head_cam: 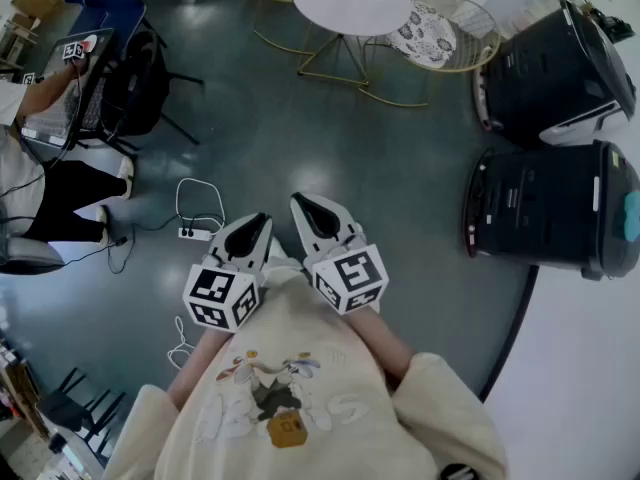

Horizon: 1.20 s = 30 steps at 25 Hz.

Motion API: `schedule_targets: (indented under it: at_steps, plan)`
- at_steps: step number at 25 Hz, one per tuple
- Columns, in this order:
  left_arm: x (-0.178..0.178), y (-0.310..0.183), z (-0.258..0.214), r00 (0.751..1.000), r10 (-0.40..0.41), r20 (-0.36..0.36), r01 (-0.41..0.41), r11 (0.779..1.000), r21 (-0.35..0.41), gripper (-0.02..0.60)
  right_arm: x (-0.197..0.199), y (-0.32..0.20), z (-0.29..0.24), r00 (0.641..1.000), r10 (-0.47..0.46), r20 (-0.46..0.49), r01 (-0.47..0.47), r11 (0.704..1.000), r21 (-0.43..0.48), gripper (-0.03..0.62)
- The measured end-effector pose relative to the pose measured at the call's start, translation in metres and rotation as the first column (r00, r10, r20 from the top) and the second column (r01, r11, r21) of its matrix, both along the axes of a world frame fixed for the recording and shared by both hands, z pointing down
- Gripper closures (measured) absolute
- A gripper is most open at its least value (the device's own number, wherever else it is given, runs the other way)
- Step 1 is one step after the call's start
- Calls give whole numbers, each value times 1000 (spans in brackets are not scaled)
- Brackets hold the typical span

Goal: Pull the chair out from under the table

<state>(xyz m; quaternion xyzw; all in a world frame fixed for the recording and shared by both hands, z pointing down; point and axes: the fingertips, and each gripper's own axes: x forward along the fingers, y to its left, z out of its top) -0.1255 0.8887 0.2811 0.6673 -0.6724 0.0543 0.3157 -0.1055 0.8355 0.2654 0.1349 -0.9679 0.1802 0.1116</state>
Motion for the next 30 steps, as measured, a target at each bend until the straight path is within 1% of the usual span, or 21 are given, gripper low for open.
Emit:
schedule_targets:
  at_steps: [3, 6, 9, 12, 14, 16, 20, 23, 25, 26, 28, 30]
  plan:
    - [-27, 13, 3, 1000, -5, 17, 4, 1000, 13, 535, -29, 12, 9, 1000, -26, -2, 26, 999, 20, 586]
    - [-58, 31, 6, 999, -33, 14, 32, 999, 21, 535, -57, 25, 15, 999, -35, -16, 35, 999, 8, 586]
    - [-90, 50, 12, 996, -85, -18, 85, 996, 25, 535, -87, 37, 19, 998, -57, -28, 57, 998, 5, 586]
    - [-119, 58, 22, 991, -122, -60, 123, 992, 16, 535, -113, 44, 26, 995, -86, -42, 85, 996, -30, 585]
    - [-130, 55, 26, 988, -127, -86, 128, 992, 6, 535, -124, 44, 30, 993, -107, -53, 104, 993, -54, 585]
    - [-134, 48, 26, 989, -117, -93, 118, 993, -2, 535, -128, 36, 33, 991, -109, -84, 104, 993, -59, 585]
    - [-148, 21, 22, 990, -115, -82, 115, 993, -6, 535, -138, -8, 39, 991, -72, -112, 65, 996, -62, 585]
    - [-168, -4, 33, 984, -147, -99, 145, 989, -32, 535, -149, -43, 47, 991, -49, -123, 39, 996, -80, 585]
    - [-183, -30, 38, 981, -170, -94, 166, 985, -48, 535, -154, -69, 51, 990, -49, -130, 37, 995, -92, 585]
    - [-188, -48, 38, 981, -173, -85, 170, 984, -50, 535, -155, -86, 51, 990, -54, -130, 43, 995, -89, 585]
    - [-193, -98, 41, 985, -153, -74, 149, 987, -57, 535, -153, -130, 50, 991, -59, -119, 51, 997, -65, 585]
    - [-188, -161, 46, 992, -107, -68, 102, 992, -75, 535, -137, -190, 50, 994, -21, -108, 16, 999, -41, 585]
